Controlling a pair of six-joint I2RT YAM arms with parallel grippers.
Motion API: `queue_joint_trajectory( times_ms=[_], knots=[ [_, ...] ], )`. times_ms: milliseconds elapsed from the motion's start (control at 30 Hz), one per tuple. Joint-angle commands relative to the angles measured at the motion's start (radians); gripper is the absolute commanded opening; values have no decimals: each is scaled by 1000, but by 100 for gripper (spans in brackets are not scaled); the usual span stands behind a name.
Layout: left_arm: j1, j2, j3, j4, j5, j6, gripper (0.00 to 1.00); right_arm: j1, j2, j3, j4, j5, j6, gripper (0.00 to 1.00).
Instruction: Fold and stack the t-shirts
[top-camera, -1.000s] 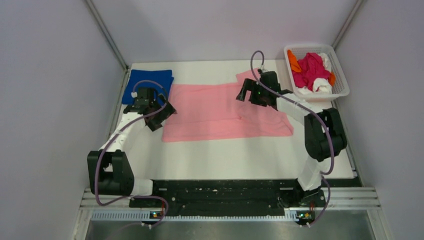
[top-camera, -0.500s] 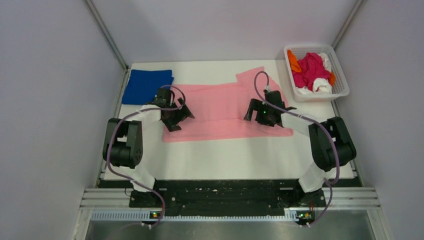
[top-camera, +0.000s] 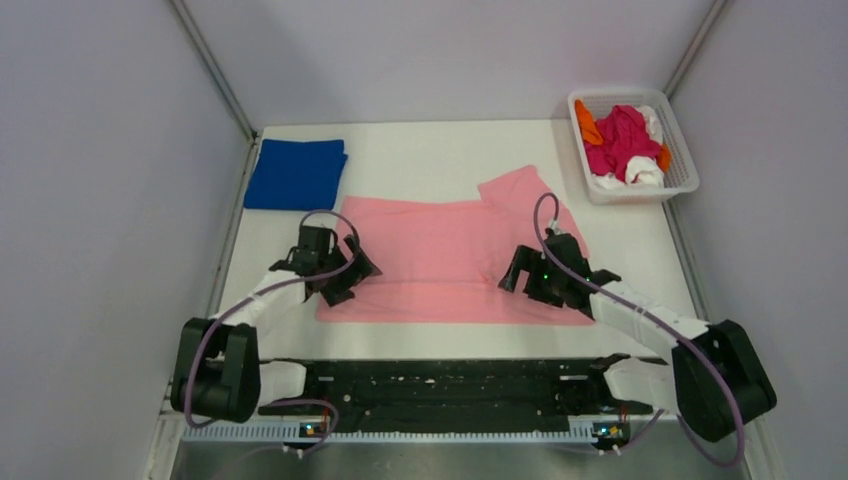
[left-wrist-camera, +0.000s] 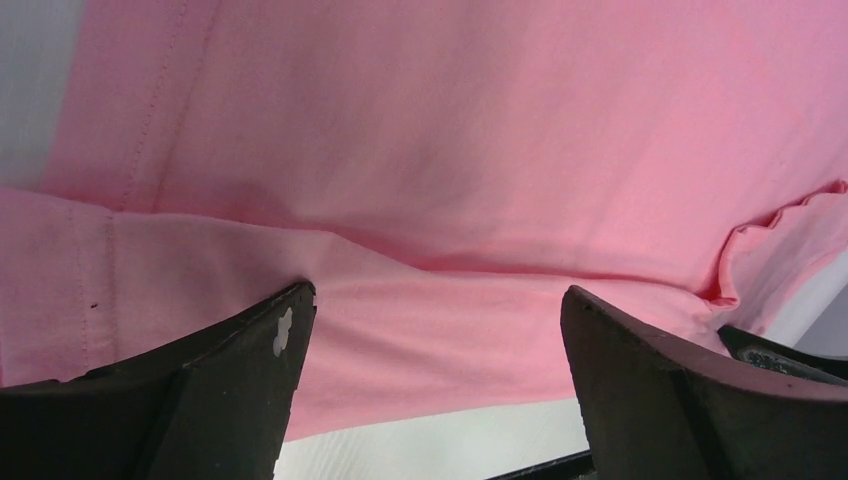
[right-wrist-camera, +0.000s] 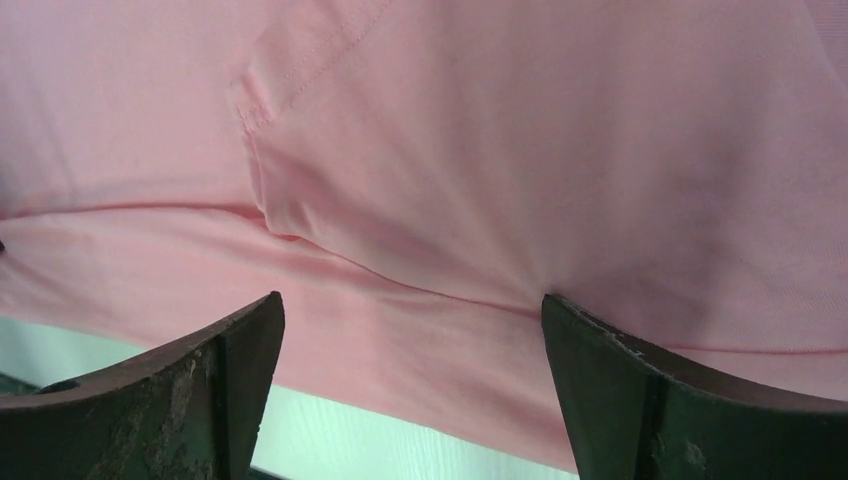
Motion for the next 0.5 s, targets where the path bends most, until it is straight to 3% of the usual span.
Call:
queue_joint_trajectory(
  times_ms=[0,267,467],
  knots=[
    [-9,-128,-154,-193,-79,-16,99,76,-138,-99,-190,50,120,99],
    [-21,-368,-201,-313,-124,-69,99,140,-264,-118,-278,64,188,99],
    [-21,-395,-165,-328,-135,-59,99,140,-311,-63,-285,105,162,99]
  ],
)
